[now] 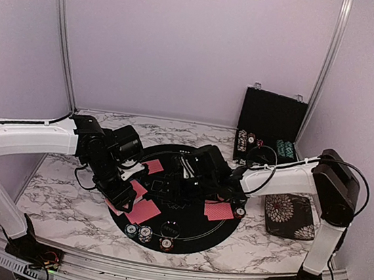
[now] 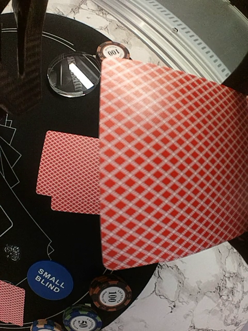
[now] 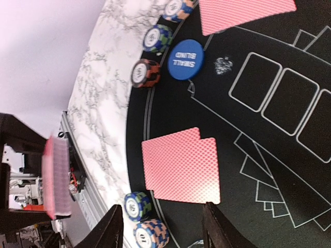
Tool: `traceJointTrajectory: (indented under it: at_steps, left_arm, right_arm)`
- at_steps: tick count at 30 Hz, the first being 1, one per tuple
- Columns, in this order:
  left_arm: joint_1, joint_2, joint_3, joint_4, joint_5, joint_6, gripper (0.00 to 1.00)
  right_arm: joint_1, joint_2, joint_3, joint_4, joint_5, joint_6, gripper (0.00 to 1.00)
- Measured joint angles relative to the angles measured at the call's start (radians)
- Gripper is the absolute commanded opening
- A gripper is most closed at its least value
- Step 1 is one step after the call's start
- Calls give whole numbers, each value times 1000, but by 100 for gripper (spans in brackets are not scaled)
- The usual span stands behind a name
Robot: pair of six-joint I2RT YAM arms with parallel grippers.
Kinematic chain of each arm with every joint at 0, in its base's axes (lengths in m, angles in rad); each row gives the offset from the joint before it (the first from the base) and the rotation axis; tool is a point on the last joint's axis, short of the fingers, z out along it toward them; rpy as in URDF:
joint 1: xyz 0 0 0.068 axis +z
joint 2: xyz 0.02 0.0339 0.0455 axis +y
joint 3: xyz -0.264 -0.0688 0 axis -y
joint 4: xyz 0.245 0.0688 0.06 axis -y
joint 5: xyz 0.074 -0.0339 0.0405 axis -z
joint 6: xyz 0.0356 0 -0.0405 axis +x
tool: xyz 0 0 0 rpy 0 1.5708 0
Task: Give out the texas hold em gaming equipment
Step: Distribute the poker card in the dealer area, then pick up the poker card from the face-down deck piles.
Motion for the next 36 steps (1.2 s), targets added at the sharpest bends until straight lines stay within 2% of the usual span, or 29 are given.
traceJointTrajectory:
  at_steps: [5, 19, 36]
  left_arm:
    - [0, 0, 0, 0, 0, 0, 51]
    - [0, 0, 3, 0, 0, 0, 51]
    - [-2, 0, 14, -1, 1, 0, 51]
  right_arm:
    - [-14, -51, -39, 89, -77, 44, 50]
    - [-16, -40, -109, 376, -261, 235, 45]
    - [-8, 39, -107, 490, -319, 326, 35]
